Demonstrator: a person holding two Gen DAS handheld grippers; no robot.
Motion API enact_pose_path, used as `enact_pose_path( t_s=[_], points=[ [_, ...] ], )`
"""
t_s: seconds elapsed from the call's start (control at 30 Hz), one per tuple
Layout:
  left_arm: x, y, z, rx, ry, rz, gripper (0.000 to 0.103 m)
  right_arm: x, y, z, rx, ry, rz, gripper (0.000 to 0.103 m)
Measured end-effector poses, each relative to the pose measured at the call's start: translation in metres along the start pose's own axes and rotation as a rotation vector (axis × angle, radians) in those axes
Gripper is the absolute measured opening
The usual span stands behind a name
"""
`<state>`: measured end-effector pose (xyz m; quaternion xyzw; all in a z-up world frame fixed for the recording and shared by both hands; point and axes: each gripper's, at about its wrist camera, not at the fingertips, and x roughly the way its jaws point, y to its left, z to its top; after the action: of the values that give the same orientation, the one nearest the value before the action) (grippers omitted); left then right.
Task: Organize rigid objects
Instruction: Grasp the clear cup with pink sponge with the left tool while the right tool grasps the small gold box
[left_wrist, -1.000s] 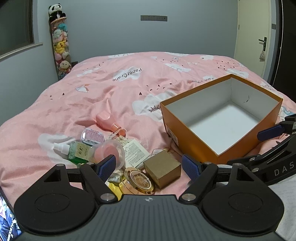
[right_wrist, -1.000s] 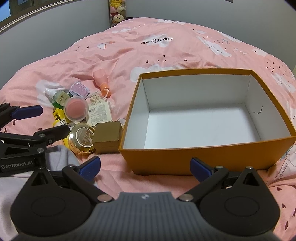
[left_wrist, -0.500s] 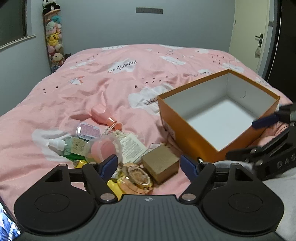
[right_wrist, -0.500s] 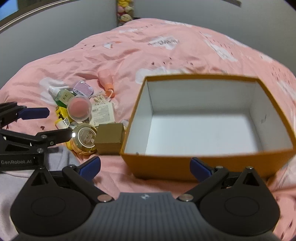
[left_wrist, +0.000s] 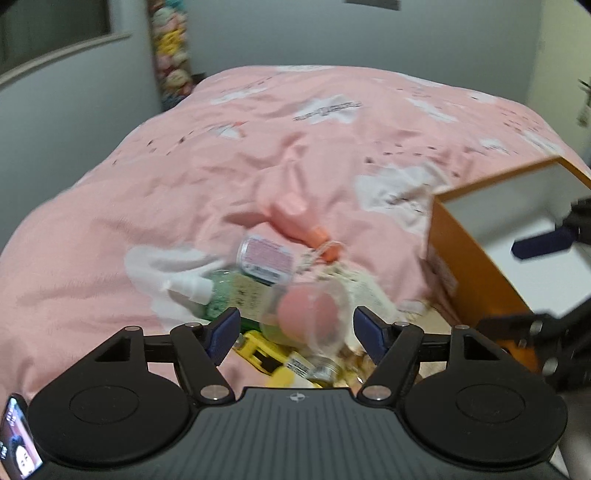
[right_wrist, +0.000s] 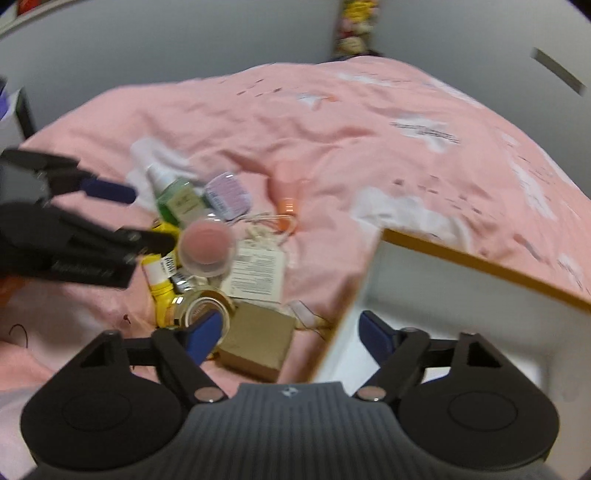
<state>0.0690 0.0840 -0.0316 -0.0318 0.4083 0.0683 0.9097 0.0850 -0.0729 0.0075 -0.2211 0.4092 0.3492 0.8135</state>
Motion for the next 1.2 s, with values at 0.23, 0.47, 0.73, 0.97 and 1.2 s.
enact_pose_path(
  t_s=[0.23, 0.47, 0.73, 0.97, 1.2],
  points=[
    [0.031, 0.013, 0.005, -0.074, 0.043, -0.026, 0.089, 0.059, 0.012, 0.028, -0.101, 0.123, 0.102, 0.076],
    [0.055, 0.024, 0.008, -0.07, 0.117, -0.042, 0.095, 0.102, 0.007, 0.038, -0.129, 0.288, 0.145, 0.074],
    [0.073, 0.017, 0.01, -0.011, 0.154, -0.114, 0.094, 0.123, 0.001, 0.04, -0.154, 0.381, 0.142, 0.081],
    [0.081, 0.012, 0.012, 0.001, 0.15, -0.13, 0.083, 0.125, 0.009, 0.042, -0.247, 0.419, 0.154, 0.081],
    [0.06, 0.017, 0.005, -0.024, 0.148, -0.152, 0.079, 0.12, 0.012, 0.04, -0.335, 0.463, 0.2, 0.082]
  ],
)
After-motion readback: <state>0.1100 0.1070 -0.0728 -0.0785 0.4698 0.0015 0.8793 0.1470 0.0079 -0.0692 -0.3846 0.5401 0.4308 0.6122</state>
